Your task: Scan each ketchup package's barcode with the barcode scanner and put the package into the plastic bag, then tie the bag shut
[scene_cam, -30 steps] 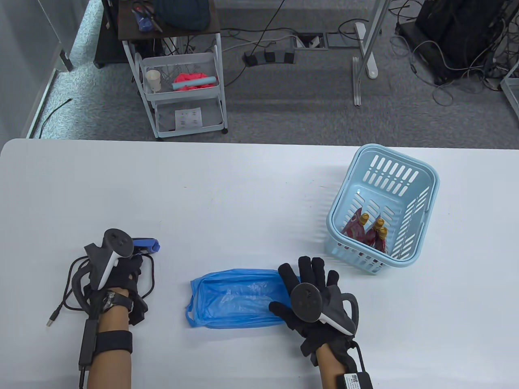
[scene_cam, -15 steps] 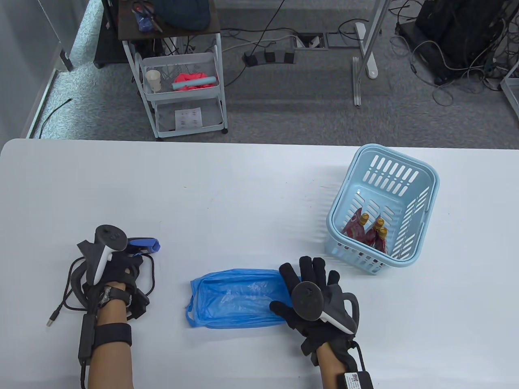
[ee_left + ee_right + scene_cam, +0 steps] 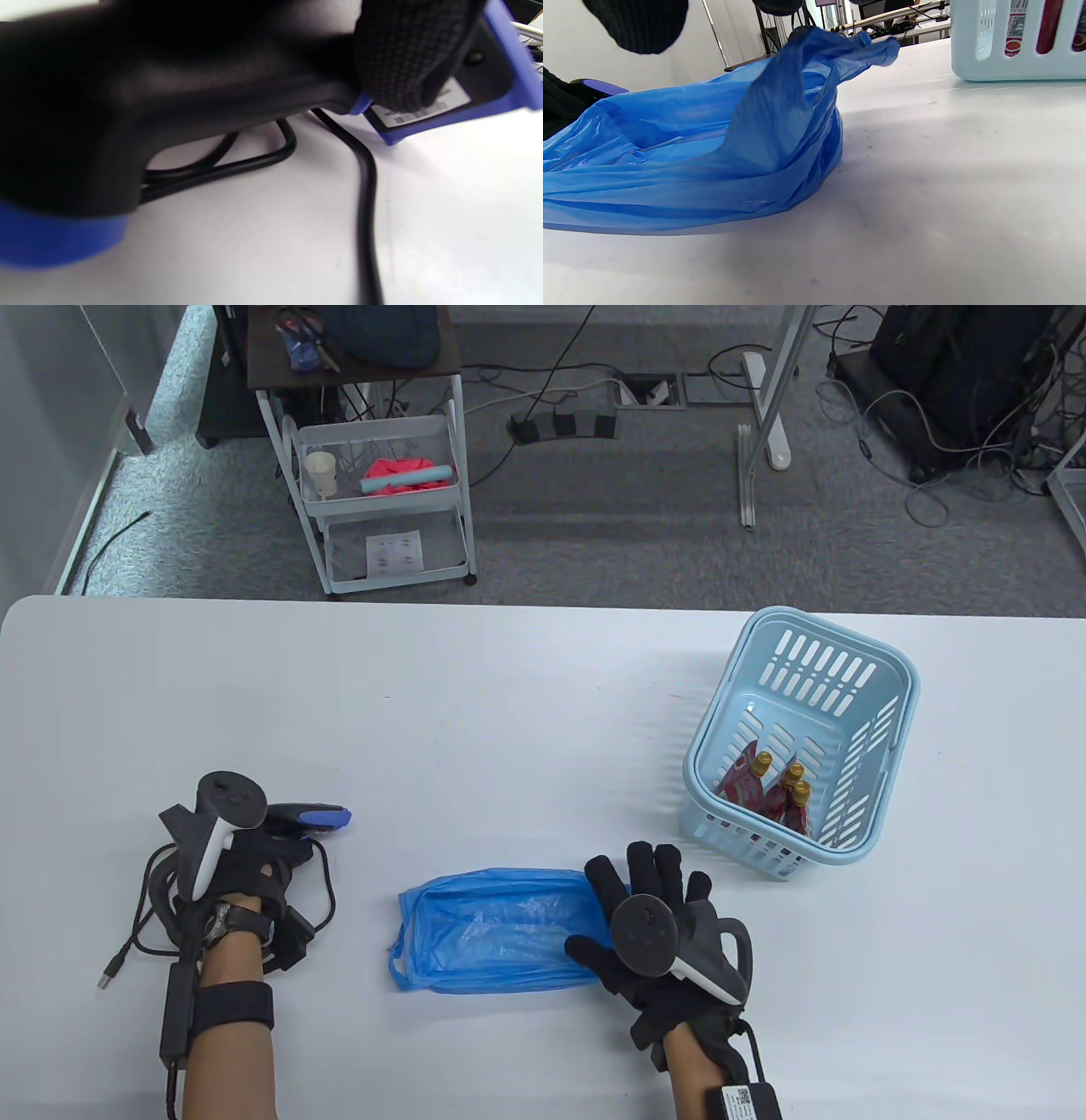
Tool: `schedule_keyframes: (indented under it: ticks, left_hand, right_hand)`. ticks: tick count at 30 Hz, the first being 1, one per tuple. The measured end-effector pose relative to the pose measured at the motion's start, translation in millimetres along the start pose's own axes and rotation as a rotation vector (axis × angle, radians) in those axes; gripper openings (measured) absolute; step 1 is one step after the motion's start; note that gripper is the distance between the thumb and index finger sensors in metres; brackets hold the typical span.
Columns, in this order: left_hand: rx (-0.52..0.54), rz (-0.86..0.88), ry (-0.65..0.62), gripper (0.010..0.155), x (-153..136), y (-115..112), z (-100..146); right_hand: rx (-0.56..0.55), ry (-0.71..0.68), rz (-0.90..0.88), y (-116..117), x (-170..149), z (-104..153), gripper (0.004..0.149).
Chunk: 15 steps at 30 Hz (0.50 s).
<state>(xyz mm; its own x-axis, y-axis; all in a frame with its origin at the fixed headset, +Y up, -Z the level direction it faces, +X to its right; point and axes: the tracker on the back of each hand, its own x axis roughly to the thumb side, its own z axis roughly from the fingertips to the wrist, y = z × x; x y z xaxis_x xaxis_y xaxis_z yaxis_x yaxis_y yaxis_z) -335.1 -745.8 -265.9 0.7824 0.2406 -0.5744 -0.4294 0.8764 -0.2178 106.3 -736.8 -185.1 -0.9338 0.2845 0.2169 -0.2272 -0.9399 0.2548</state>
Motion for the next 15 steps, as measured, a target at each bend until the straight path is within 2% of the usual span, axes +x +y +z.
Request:
schedule_keyframes:
  ticks: [4,9,15]
  left_hand:
    - [-0.053,0.085,-0.043,0.086,0,-5,-2]
    - [-0.090,0.081,-0.065,0.073,1,-8,-3]
    - [-0.215,0.044,-0.090,0.061,3,-18,-6]
  right_hand:
    - [-0.001,0.001,0.002,0,0,0,0.086]
    - [-0.005,0.003,0.005,0,0,0,0.085]
    - [-0.002,0.006,0.010,1,0,0,0.085]
